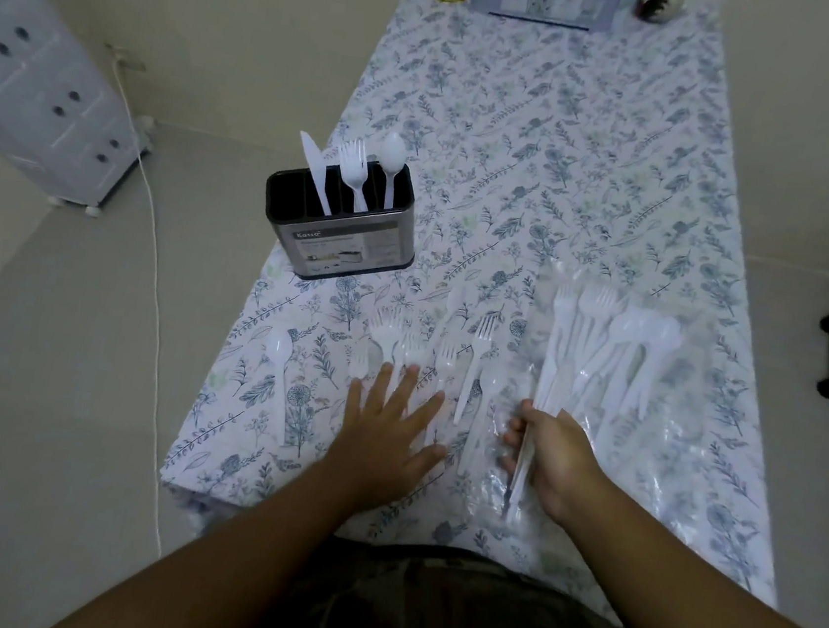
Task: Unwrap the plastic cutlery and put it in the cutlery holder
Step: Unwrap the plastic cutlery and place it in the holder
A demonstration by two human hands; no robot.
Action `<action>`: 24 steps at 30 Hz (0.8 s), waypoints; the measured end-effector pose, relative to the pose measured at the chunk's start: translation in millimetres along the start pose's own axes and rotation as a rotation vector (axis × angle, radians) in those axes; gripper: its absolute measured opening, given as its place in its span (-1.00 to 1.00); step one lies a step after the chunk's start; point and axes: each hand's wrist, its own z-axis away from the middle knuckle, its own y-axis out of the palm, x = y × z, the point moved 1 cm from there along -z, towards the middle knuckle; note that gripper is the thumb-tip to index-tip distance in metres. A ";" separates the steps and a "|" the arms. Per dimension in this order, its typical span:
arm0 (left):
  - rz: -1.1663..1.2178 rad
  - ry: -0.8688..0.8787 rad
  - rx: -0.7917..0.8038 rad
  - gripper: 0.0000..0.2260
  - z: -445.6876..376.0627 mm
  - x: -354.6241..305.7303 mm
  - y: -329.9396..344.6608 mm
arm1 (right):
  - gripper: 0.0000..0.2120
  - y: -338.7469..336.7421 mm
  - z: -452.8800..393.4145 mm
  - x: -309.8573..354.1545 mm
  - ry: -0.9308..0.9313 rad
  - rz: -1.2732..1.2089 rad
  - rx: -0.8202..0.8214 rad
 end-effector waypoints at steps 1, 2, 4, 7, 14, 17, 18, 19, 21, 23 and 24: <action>0.003 -0.011 -0.010 -0.36 3.1 2.3 -1.3 | -0.93 0.4 0.3 -0.3 0.005 0.000 -0.006; 0.000 -0.019 -0.027 -0.35 5.3 3.3 -1.8 | -0.92 1.6 1.2 -0.4 0.010 0.004 -0.011; 0.000 -0.034 -0.067 -0.34 7.1 -0.3 -1.8 | -0.91 5.0 2.7 -1.1 0.015 0.012 -0.015; -0.020 -0.021 -0.025 -0.33 6.4 -9.2 2.2 | -0.92 9.0 3.0 -1.2 0.013 0.026 -0.016; 0.089 -0.155 -0.159 -0.41 9.4 -7.1 -12.8 | -0.83 20.3 3.9 11.3 0.112 -0.151 0.110; 0.249 -0.302 -0.214 -0.41 15.2 -8.6 -15.3 | -0.85 26.5 5.1 16.6 0.113 -0.191 0.141; 0.345 -0.350 -0.254 -0.41 17.6 -12.2 -16.8 | -0.86 30.5 6.1 19.0 0.103 -0.209 0.149; 0.447 -0.393 -0.324 -0.44 20.1 -17.3 -20.7 | -0.88 35.6 8.0 22.0 0.082 -0.236 0.157; 0.740 -0.488 -0.483 -0.57 24.0 -29.1 -36.6 | -0.91 49.3 13.3 31.1 0.002 -0.299 0.190; 1.283 -0.658 -0.481 -0.68 20.5 -42.0 -60.0 | -0.88 65.8 23.0 44.2 -0.103 -0.333 0.240; 1.580 -0.787 -0.428 -0.66 15.1 -45.5 -67.8 | -0.86 74.3 29.2 50.0 -0.144 -0.343 0.264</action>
